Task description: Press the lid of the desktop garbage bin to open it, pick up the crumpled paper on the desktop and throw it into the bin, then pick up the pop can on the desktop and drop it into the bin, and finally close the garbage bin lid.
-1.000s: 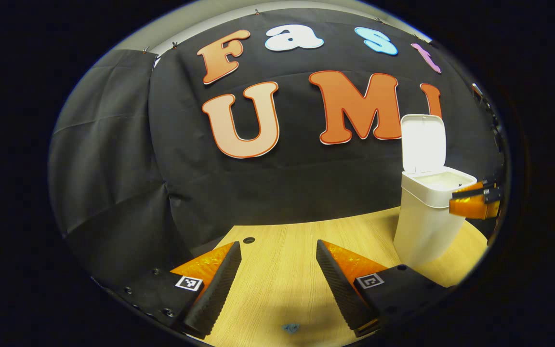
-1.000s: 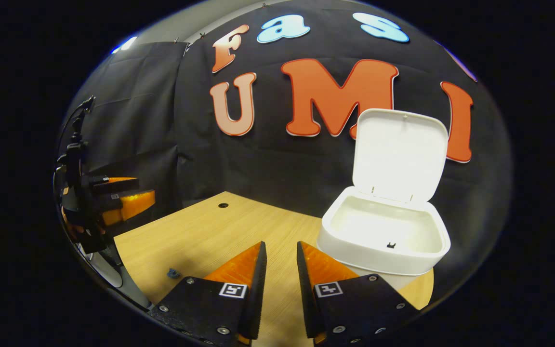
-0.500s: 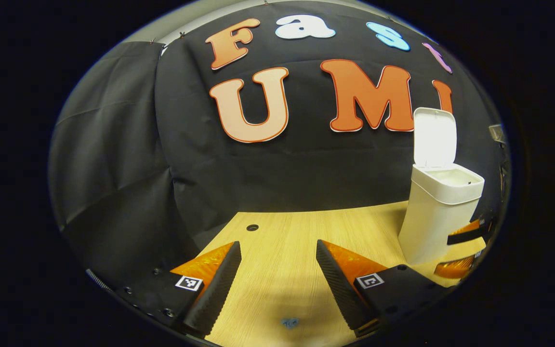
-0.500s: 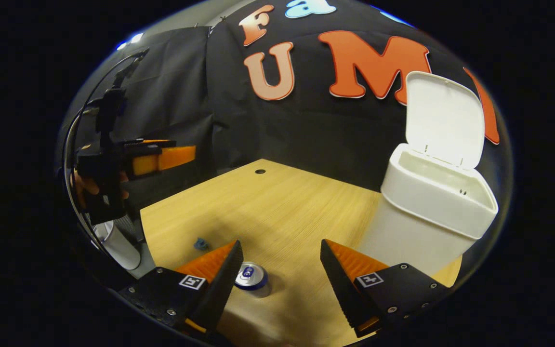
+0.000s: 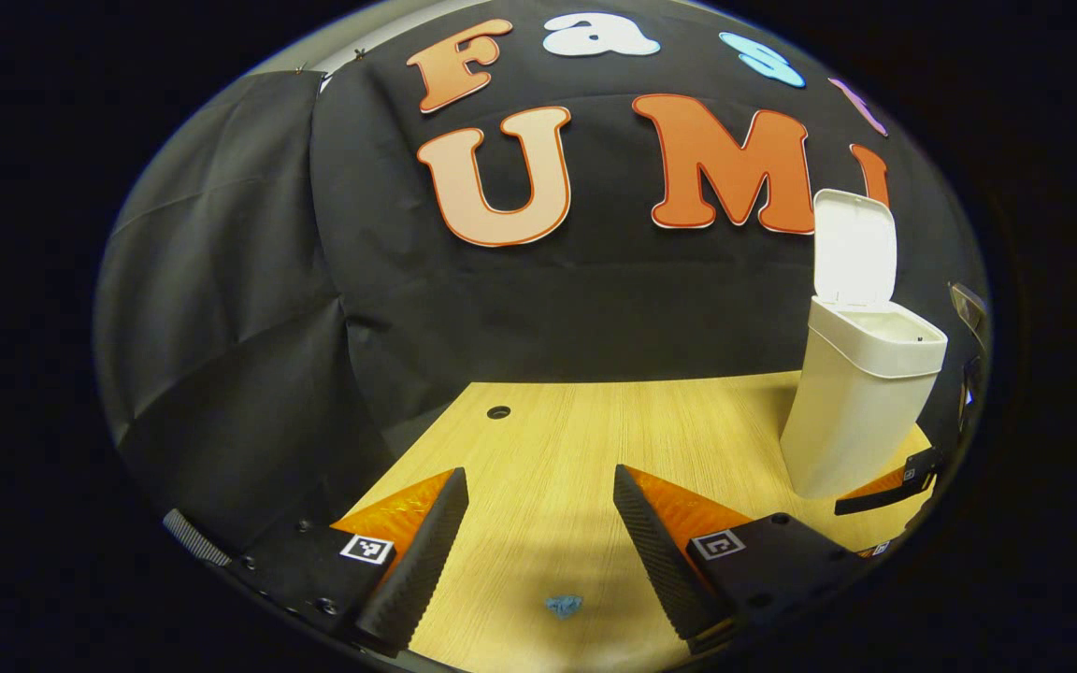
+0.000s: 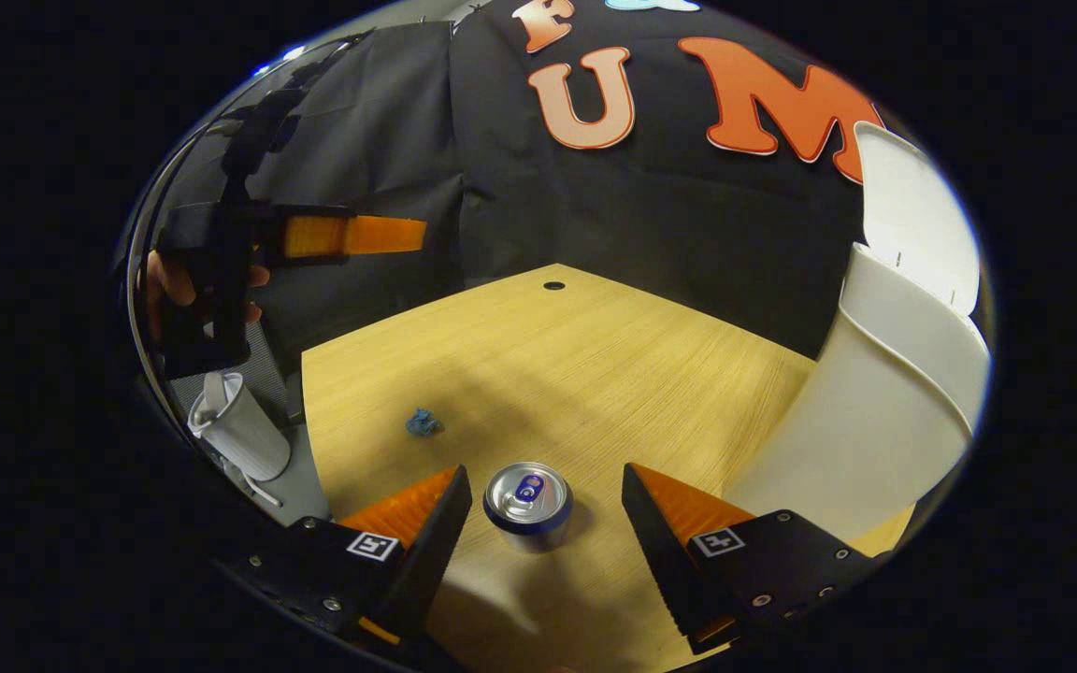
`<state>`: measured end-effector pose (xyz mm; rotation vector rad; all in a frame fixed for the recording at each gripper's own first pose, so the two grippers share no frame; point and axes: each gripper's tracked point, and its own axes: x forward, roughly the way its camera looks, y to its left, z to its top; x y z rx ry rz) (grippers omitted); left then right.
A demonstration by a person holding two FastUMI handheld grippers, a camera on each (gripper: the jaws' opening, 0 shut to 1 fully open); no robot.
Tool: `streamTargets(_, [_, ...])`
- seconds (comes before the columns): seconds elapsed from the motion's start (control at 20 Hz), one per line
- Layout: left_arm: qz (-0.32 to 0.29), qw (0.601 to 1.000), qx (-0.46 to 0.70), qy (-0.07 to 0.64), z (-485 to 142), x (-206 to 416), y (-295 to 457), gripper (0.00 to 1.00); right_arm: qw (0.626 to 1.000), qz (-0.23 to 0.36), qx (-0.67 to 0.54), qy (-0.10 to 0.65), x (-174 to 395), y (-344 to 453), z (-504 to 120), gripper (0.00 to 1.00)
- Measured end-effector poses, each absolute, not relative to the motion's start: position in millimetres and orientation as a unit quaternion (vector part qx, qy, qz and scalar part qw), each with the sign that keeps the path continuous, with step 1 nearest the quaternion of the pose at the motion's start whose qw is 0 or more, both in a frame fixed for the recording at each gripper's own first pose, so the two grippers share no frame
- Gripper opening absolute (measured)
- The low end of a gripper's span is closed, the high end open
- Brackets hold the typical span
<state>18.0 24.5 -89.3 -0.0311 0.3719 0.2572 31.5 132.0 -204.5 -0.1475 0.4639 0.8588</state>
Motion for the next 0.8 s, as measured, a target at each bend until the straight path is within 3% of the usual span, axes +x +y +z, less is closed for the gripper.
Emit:
streamTargets(0.3, [0.103,0.954,-0.07,0.273,-163,5,12,1.0,0.871,0.426,-0.078,0.231,35,143,-211,0.98])
streamTargets(0.6, [0.106,0.905,-0.083,0.404,-263,-6,29,1.0,0.859,0.444,-0.069,0.247,30,144,-229,0.98])
streamTargets(0.8, [0.082,0.874,-0.09,0.47,-271,1,31,1.0,0.853,0.448,-0.065,0.259,28,142,-238,0.98])
